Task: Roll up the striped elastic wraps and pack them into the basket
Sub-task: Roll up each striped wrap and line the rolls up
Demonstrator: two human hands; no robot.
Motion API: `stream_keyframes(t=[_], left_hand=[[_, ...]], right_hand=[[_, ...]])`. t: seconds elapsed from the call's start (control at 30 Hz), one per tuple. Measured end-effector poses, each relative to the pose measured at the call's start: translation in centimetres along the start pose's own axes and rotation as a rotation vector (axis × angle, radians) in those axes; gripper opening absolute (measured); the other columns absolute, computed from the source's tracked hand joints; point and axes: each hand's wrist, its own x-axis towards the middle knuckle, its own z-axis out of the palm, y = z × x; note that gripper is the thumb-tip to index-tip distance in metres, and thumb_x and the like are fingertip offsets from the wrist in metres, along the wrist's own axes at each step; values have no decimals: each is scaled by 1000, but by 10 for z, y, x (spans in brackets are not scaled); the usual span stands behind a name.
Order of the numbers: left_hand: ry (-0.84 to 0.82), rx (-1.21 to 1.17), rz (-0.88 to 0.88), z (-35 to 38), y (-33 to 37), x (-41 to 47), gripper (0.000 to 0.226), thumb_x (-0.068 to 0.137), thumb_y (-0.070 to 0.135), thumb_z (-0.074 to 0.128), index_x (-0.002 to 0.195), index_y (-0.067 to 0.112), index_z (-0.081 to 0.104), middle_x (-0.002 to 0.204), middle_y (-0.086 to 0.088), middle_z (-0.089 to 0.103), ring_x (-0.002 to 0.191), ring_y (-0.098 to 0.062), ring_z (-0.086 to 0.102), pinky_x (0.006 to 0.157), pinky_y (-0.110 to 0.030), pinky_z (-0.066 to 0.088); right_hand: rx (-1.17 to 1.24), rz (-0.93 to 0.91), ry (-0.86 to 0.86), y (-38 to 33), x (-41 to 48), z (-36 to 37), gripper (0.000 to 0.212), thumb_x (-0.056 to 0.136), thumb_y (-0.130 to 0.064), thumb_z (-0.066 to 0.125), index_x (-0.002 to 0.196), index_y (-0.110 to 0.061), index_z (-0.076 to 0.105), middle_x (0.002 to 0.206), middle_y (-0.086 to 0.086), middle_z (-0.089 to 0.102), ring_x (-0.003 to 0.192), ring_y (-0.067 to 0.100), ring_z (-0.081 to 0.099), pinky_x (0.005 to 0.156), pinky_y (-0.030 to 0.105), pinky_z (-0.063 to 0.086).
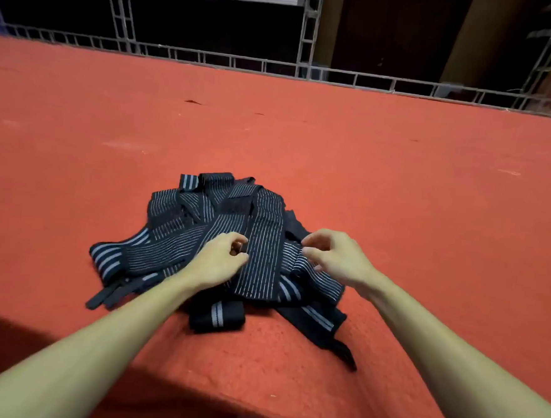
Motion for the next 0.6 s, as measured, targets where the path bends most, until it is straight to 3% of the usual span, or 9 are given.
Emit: stream_keyframes(t=[0.1,0.2,0.27,0.33,0.4,0.43,0.5,0.6], left_hand=[[57,-45,-48,13,-1,24,48,90,20,59,136,11,47,123,-8,56,106,-20,55,93,-25,37],[85,-94,-110,25,0,40,54,89,23,62,138,13,41,118,-6,56,110,-21,53,91,-29,39],[152,-181,-158,25,1,49,52,88,22,64,134,15,43,104,-3,58,100,-18,56,84,-29,42],[128,-382,-222,23,7,53,40,87,18,66,123,15,51,89,-1,60,81,-12,60,74,-27,45],[0,-645,-246,15,20,50,12,88,10,63,100,15,61,81,-5,63,63,-10,56,62,-23,43],[-47,-745,-240,10,26,49,9,89,7,61,93,15,63,83,-11,64,65,-15,55,63,-24,42],[-93,-866,-210,2,38,46,15,90,4,59,100,11,66,97,-19,70,80,-26,56,75,-34,46],[-120,-902,-133,-4,56,40,22,89,2,61,109,11,62,98,-14,73,81,-23,65,79,-36,53]], right_hand=[[136,96,20,12,35,16,11,88,-11,62,98,-15,65,94,3,69,85,24,69,80,39,58],[251,185,3,18,64,32,27,89,-10,62,116,-4,60,97,5,64,84,21,66,81,39,58],[313,239,-32,15,76,39,41,91,-14,62,129,-3,50,103,5,61,82,18,63,74,34,58],[341,280,-50,10,84,44,47,93,-20,62,134,-5,45,106,6,59,77,15,60,64,27,52],[408,307,-9,5,89,45,50,91,-25,65,133,-6,46,100,6,61,71,13,56,61,25,46],[464,320,24,2,91,43,49,90,-25,67,131,-7,49,98,7,62,71,13,56,61,24,44],[611,350,86,-4,92,35,45,87,-20,70,126,-5,54,105,8,65,79,15,62,64,26,48],[783,324,137,-15,83,10,33,85,-10,71,116,-4,61,102,12,69,85,21,67,69,31,56]])
